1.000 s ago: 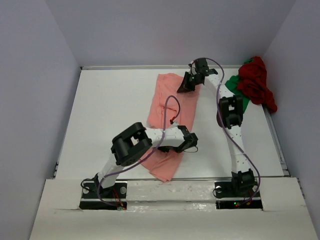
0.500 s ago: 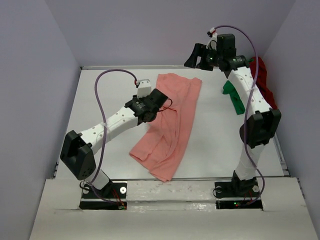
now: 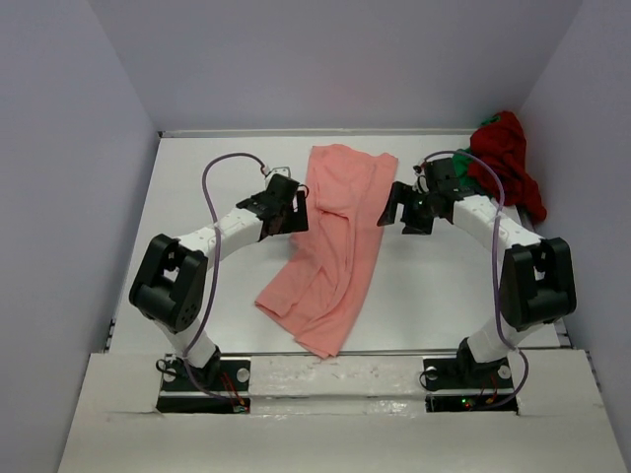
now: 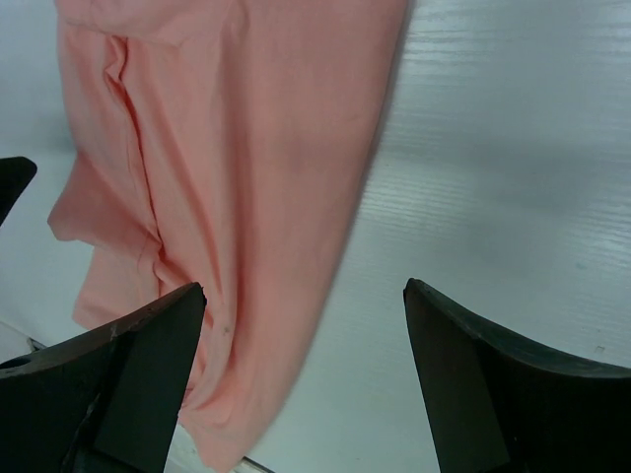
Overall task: Fold and stack the t-shirts
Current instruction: Fold the tshirt
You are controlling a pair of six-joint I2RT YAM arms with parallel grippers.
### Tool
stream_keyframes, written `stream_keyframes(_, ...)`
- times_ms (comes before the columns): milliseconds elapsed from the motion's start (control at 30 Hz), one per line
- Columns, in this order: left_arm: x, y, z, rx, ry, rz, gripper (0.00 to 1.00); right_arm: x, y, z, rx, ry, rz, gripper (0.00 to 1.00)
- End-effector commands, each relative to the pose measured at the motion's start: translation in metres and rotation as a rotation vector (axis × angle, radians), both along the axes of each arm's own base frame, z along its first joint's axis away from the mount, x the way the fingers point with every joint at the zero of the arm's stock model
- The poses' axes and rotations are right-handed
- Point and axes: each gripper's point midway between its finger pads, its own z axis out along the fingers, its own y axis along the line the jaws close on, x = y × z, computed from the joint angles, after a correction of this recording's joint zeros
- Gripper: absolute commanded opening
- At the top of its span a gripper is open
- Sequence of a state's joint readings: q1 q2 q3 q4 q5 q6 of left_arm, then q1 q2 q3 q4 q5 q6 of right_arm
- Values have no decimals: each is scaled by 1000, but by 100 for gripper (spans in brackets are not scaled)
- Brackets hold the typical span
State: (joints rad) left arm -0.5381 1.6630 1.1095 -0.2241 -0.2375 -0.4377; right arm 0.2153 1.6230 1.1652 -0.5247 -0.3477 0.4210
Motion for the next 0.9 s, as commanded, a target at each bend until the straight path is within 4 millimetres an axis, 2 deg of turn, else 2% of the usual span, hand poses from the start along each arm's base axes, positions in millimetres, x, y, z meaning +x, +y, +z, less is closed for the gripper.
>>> stream_keyframes(0, -5, -21, -12, -96, 33, -122, 96, 16, 3, 23, 52, -141, -24, 88)
stream_keyframes(33, -11, -21, -20, -104, 58, -134, 97, 18, 5, 19, 61, -136, -24, 88)
stream_keyframes(233, -26, -17, -37, -138, 79, -131, 99, 22, 9, -7, 94, -97, -29, 88)
stream_keyframes(267, -25, -19, -37, -153, 71, -133, 99, 23, 10, -17, 94, -75, -29, 87)
stream_keyframes(400, -35, -26, -49, -214, 98, -151, 99, 33, 14, -34, 131, -56, -27, 84)
stream_keyframes(600, -40, -38, -46, -282, 99, -192, 99, 45, 19, -64, 166, -2, -33, 82)
stream_keyframes(867, -56, -35, -45, -311, 105, -208, 99, 61, 23, -84, 180, 38, -65, 81)
